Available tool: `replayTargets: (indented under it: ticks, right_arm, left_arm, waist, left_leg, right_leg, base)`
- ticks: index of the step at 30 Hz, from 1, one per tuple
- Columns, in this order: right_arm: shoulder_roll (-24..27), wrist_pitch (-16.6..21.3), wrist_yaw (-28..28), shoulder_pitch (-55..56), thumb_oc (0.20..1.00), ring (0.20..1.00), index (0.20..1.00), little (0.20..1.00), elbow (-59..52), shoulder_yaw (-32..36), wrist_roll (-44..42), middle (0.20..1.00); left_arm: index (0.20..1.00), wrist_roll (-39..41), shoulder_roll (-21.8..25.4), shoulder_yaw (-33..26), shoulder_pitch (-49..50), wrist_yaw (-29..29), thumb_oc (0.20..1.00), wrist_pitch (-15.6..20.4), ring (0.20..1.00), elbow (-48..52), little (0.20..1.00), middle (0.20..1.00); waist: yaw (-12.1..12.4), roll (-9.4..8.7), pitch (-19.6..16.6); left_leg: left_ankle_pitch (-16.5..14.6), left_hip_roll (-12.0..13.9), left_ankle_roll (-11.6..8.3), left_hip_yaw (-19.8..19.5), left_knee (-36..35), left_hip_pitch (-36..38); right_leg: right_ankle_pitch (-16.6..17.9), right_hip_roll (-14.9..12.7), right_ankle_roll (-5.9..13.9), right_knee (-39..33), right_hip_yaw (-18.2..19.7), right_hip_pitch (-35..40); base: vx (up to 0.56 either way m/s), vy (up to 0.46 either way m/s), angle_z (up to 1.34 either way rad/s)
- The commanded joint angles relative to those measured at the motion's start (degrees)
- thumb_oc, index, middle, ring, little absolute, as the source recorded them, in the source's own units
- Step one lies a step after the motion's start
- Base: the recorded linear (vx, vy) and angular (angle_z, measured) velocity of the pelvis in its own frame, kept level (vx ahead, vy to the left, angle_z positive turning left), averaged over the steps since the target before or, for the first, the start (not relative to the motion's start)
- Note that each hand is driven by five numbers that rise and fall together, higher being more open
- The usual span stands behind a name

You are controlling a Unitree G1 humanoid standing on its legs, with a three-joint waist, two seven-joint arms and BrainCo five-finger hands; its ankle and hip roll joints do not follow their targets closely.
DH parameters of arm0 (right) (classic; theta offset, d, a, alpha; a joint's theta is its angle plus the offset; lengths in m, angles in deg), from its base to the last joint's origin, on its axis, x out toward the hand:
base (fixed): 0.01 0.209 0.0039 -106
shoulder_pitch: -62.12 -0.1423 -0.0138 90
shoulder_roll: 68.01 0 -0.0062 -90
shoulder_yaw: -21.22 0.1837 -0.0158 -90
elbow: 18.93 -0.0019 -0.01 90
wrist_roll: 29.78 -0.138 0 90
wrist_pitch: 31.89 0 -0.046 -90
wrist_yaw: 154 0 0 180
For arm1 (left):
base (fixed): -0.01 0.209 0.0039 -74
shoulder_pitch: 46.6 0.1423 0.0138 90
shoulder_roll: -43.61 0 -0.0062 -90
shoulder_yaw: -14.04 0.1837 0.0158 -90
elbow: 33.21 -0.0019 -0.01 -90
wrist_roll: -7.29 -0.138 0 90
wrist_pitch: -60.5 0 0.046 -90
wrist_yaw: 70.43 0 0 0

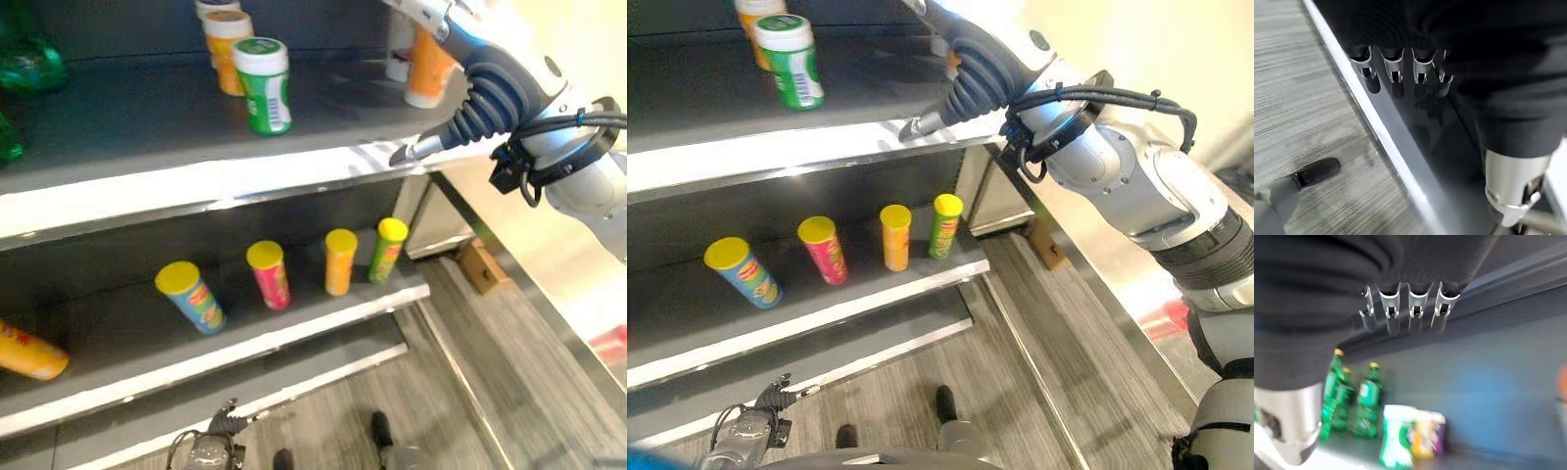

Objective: Put the goods on the table back onto the shelves and tidy them up.

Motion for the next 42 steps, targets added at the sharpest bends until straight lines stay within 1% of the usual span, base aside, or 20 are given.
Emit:
replayTargets:
  ticks: [1, 4, 5, 9, 12, 13, 14, 15, 18, 22, 24, 26, 28, 29, 30, 31, 32, 33, 37, 42]
  right_arm:
    - [3.82, 0.61, 0.86, -5.38, 1.000, 1.000, 1.000, 1.000, 1.75, 1.96, -1.98, 1.000]
    - [3.83, 0.63, 0.86, -5.41, 1.000, 1.000, 1.000, 1.000, 1.78, 1.94, -2.00, 1.000]
    - [6.44, 2.16, -0.81, -5.92, 1.000, 1.000, 1.000, 1.000, 3.26, -0.49, -5.09, 1.000]
    - [7.61, 2.25, -1.93, -1.14, 1.000, 1.000, 1.000, 1.000, 2.65, 2.21, -5.65, 1.000]
    - [8.71, 2.67, -2.48, 1.75, 1.000, 1.000, 1.000, 1.000, 1.70, 3.88, -6.71, 1.000]
    - [9.94, 2.80, -2.75, 3.05, 1.000, 1.000, 1.000, 1.000, 1.80, 4.39, -7.32, 1.000]
    - [9.99, 2.81, -2.76, 3.20, 1.000, 1.000, 1.000, 1.000, 1.76, 4.52, -7.34, 1.000]
    - [11.05, 2.94, -2.89, 4.51, 1.000, 1.000, 1.000, 1.000, 1.81, 5.22, -8.31, 1.000]
    - [12.51, 3.28, -2.80, 5.95, 1.000, 1.000, 1.000, 1.000, 1.65, 6.19, -9.01, 1.000]
    - [14.96, 3.62, -3.01, 10.76, 1.000, 1.000, 1.000, 1.000, 0.97, 9.76, -9.84, 1.000]
    - [15.33, 3.98, -2.89, 12.97, 1.000, 1.000, 1.000, 1.000, 0.88, 11.53, -10.23, 1.000]
    - [16.95, 4.43, -3.11, 21.76, 1.000, 1.000, 1.000, 1.000, 1.17, 18.38, -11.67, 1.000]
    - [18.12, 4.74, -3.40, 27.46, 1.000, 1.000, 1.000, 1.000, 0.94, 23.12, -12.57, 1.000]
    - [18.31, 4.90, -3.63, 31.39, 1.000, 1.000, 1.000, 1.000, 1.34, 25.73, -13.60, 1.000]
    - [18.20, 4.62, -3.54, 33.50, 1.000, 1.000, 1.000, 1.000, 2.02, 26.98, -13.95, 1.000]
    - [18.76, 3.95, -3.91, 37.62, 1.000, 1.000, 1.000, 1.000, 3.52, 30.45, -14.93, 1.000]
    - [18.52, 3.74, -4.65, 40.05, 1.000, 1.000, 1.000, 1.000, 4.32, 31.49, -15.37, 1.000]
    - [16.59, 2.98, -4.48, 43.57, 1.000, 1.000, 1.000, 1.000, 7.26, 33.44, -14.76, 1.000]
    - [14.59, 2.76, -4.20, 46.80, 1.000, 1.000, 1.000, 1.000, 9.50, 35.64, -13.13, 1.000]
    - [12.47, 2.09, -3.69, 48.14, 1.000, 1.000, 1.000, 1.000, 12.25, 35.39, -10.68, 1.000]
  left_arm:
    - [1.000, -2.44, 3.21, 0.74, -2.09, 0.42, 1.000, 1.68, 1.000, 0.51, 1.000, 1.000]
    - [1.000, -2.44, 3.21, 0.74, -2.10, 0.41, 1.000, 1.67, 1.000, 0.52, 1.000, 1.000]
    - [1.000, -2.00, 4.65, -0.87, -0.65, -0.59, 1.000, 1.40, 1.000, 1.02, 1.000, 1.000]
    - [1.000, -2.53, 4.94, -0.85, -0.87, -0.90, 1.000, 1.30, 1.000, 0.82, 1.000, 1.000]
    - [1.000, -2.78, 4.84, -0.70, -1.21, -0.88, 1.000, 1.29, 1.000, 0.50, 1.000, 1.000]
    - [1.000, -2.91, 4.40, -0.32, -1.46, -1.05, 1.000, 1.23, 1.000, 0.42, 1.000, 1.000]
    - [1.000, -2.91, 4.41, -0.26, -1.49, -1.04, 1.000, 1.23, 1.000, 0.40, 1.000, 1.000]
    - [1.000, -2.77, 3.88, 0.12, -1.83, -1.31, 1.000, 1.30, 1.000, 0.49, 1.000, 1.000]
    - [1.000, -2.76, 3.28, 0.66, -2.24, -1.47, 1.000, 1.28, 1.000, 0.51, 1.000, 1.000]
    - [1.000, -2.89, 2.10, 0.82, -2.05, -1.89, 1.000, 1.02, 1.000, 0.21, 1.000, 1.000]
    - [1.000, -3.07, 1.84, 0.83, -1.86, -1.85, 1.000, 1.04, 1.000, 0.07, 1.000, 1.000]
    - [1.000, -3.49, 1.12, 0.38, -0.88, -2.37, 1.000, 0.88, 1.000, -0.20, 1.000, 1.000]
    - [1.000, -3.58, 0.96, 0.68, -0.92, -2.53, 1.000, 0.81, 1.000, -0.07, 1.000, 1.000]
    - [1.000, -3.19, 0.46, 0.47, -0.99, -2.74, 1.000, 0.79, 1.000, 0.26, 1.000, 1.000]
    - [1.000, -3.00, 0.34, 0.75, -1.35, -2.75, 1.000, 0.83, 1.000, 0.90, 1.000, 1.000]
    - [1.000, -2.71, 0.10, 1.37, -2.23, -3.05, 1.000, 1.02, 1.000, 1.60, 1.000, 1.000]
    - [1.000, -2.05, -0.37, 1.70, -2.39, -3.35, 1.000, 1.04, 1.000, 1.56, 1.000, 1.000]
    - [1.000, -1.40, -0.90, 1.09, -2.21, -3.45, 1.000, 1.06, 1.000, 1.26, 1.000, 1.000]
    - [1.000, -1.93, -1.05, 0.86, -1.22, -3.44, 1.000, 1.16, 1.000, 1.12, 1.000, 1.000]
    - [1.000, -1.87, -1.00, -0.86, 0.31, -2.92, 1.000, 1.23, 1.000, 1.22, 1.000, 1.000]
  waist:
    - [2.11, 1.21, 2.14]
    - [2.21, 1.25, 2.17]
    - [4.20, 1.83, 1.13]
    - [5.07, -0.60, -0.93]
    - [5.01, -1.85, -1.90]
    - [4.54, -1.80, -2.23]
    - [4.55, -1.77, -2.19]
    - [3.87, -1.50, -2.39]
    - [3.08, -1.11, -2.57]
    - [1.50, 0.32, -3.09]
    - [1.20, 0.74, -3.03]
    - [-0.24, 2.42, -3.09]
    - [-0.67, 2.83, -2.92]
    - [-1.34, 3.17, -2.62]
    - [-0.80, 3.21, -1.43]
    - [-0.70, 2.75, -0.23]
    - [-1.23, 3.18, -0.28]
    - [-2.34, 4.48, -1.02]
    - [-2.09, 5.40, -1.68]
    - [-1.61, 6.18, -2.16]
  left_leg:
    - [-4.84, 0.38, 1.00, -2.62, 0.41, 0.44]
    - [-4.89, 0.45, 0.97, -2.52, 0.41, 0.49]
    - [-3.03, 6.08, -0.08, 3.14, 0.41, -0.71]
    - [-2.32, 6.30, -0.97, 5.49, 0.43, -1.06]
    - [-2.39, 7.05, -1.87, 6.13, 0.61, -0.50]
    - [-2.25, 7.83, -2.55, 5.98, 0.41, -0.02]
    - [-2.25, 7.90, -2.60, 5.91, 0.41, 0.01]
    - [-1.80, 8.93, -3.34, 5.74, 0.41, 0.25]
    - [-1.30, 10.01, -4.08, 5.38, 0.41, 0.23]
    - [0.35, 12.85, -5.76, 4.72, 0.41, 0.39]
    - [0.68, 13.50, -6.18, 4.60, 0.41, 0.45]
    - [2.66, 16.08, -7.77, 3.95, 0.41, 0.36]
    - [3.75, 17.17, -8.36, 3.38, 0.41, -0.04]
    - [4.14, 17.11, -8.33, 3.07, 0.41, 0.08]
    - [4.39, 16.09, -7.83, 1.14, 1.25, 0.33]
    - [2.34, 12.45, -6.42, -4.70, 3.76, -2.28]
    - [0.30, 10.22, -5.68, -7.16, 2.80, -1.83]
    - [0.00, 9.49, -5.40, -5.86, 1.17, -0.09]
    - [-0.30, 9.15, -5.25, -4.03, 0.41, 1.34]
    - [-1.27, 8.79, -5.17, -2.88, 0.41, 2.33]
  right_leg:
    - [-4.35, -1.03, 1.66, 2.90, -0.89, 1.03]
    - [-4.36, -0.94, 1.64, 2.94, -0.81, 1.01]
    - [-6.66, -7.39, -0.07, 6.56, -10.55, 5.65]
    - [-3.47, -8.79, 1.61, 2.77, -11.35, 8.65]
    - [-6.62, -7.21, 1.60, 0.41, -12.04, 9.07]
    - [-9.01, -6.12, 1.02, -0.23, -12.42, 9.49]
    - [-9.05, -6.05, 0.98, -0.23, -12.50, 9.57]
    - [-11.12, -4.89, 0.21, -0.23, -12.84, 9.92]
    - [-12.62, -3.68, -0.45, -0.23, -12.96, 10.21]
    - [-14.99, -0.95, -2.16, -0.23, -13.45, 11.21]
    - [-15.54, -0.23, -2.56, -0.23, -13.54, 11.39]
    - [-17.65, 2.74, -4.41, -0.23, -13.38, 11.98]
    - [-18.63, 4.05, -5.27, -0.23, -13.36, 12.15]
    - [-18.98, 4.52, -5.65, -0.23, -13.22, 12.31]
    - [-19.10, 4.41, -5.67, -0.23, -12.75, 12.82]
    - [-18.53, 3.93, -5.89, -0.23, -12.15, 12.79]
    - [-17.77, 3.98, -5.88, -0.23, -10.99, 12.49]
    - [-17.14, 3.17, -5.47, -0.21, -10.01, 12.56]
    - [-17.04, 2.04, -5.00, -0.16, -9.98, 12.99]
    - [-17.02, 1.01, -4.49, -0.16, -10.23, 13.47]
  base:
    - [-0.03, -0.017, -0.60]
    - [-0.10, -0.067, -0.17]
    - [-0.28, -0.238, -0.22]
    - [-0.10, -0.197, -1.09]
    - [0.04, -0.187, -0.32]
    - [0.03, -0.175, -0.49]
    - [0.02, -0.226, -0.40]
    - [0.00, -0.167, -0.24]
    - [0.00, -0.136, -0.05]
    - [0.00, -0.186, 0.10]
    - [0.00, -0.153, 0.08]
    - [-0.02, -0.346, 0.13]
    - [-0.01, -0.233, 0.14]
    - [-0.03, -0.133, -0.02]
    - [-0.10, -0.123, -0.09]
    - [-0.10, -0.031, -0.02]
    - [0.01, 0.106, -0.37]
    - [0.09, 0.146, -0.41]
    - [0.08, 0.102, -0.34]
    - [0.05, 0.058, -0.05]
